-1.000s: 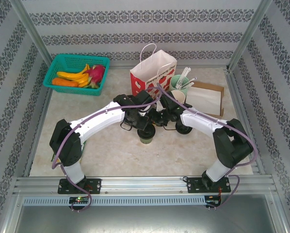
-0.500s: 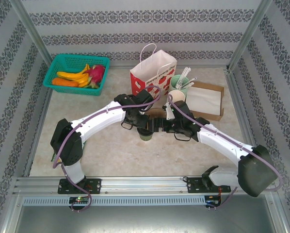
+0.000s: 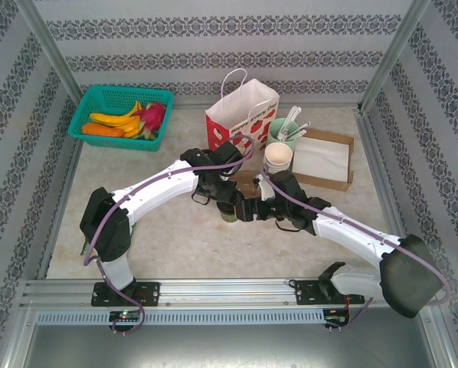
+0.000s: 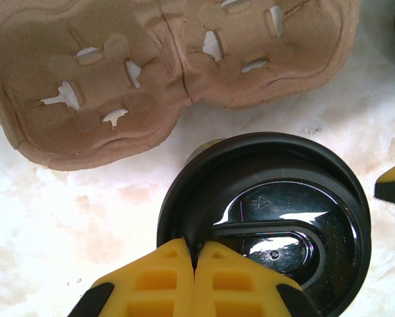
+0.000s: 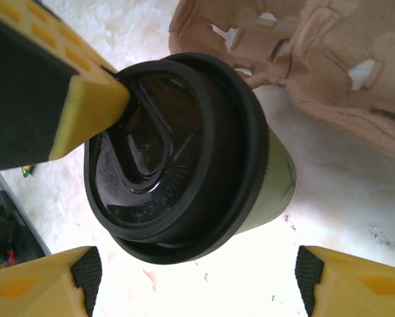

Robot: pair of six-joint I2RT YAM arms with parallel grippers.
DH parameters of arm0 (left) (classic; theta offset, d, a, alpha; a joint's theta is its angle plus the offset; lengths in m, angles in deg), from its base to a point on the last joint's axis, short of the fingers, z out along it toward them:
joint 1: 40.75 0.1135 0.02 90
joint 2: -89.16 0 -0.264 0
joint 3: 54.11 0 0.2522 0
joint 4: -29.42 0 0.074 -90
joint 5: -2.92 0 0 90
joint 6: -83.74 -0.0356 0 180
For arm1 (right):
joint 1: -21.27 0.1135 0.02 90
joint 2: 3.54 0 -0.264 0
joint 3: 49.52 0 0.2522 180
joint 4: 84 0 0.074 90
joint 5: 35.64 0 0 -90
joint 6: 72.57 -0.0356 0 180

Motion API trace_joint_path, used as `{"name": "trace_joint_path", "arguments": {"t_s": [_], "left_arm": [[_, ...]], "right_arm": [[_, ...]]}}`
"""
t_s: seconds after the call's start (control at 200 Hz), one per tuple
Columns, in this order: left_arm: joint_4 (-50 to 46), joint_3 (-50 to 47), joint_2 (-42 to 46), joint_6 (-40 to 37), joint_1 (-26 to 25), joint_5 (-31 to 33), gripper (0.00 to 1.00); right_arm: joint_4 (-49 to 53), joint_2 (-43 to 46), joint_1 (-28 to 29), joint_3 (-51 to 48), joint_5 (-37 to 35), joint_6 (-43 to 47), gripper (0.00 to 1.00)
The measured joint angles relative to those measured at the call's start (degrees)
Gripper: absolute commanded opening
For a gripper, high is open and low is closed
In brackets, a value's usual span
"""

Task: Pack the takeout coffee

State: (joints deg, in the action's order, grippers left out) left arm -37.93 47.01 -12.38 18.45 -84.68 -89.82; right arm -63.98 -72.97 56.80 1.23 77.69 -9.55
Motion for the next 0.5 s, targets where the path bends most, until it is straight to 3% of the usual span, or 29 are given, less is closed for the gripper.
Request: {"name": "trace_joint_path", "arguments": {"t_s": [0.5], "left_arm": [[1.03,-0.24,-0.37,1.29,0.15,0.48,0.0]], "right_arm": [[-2.38,-4.28,2.23,0.37,-3.3,-0.52,0.65]]}}
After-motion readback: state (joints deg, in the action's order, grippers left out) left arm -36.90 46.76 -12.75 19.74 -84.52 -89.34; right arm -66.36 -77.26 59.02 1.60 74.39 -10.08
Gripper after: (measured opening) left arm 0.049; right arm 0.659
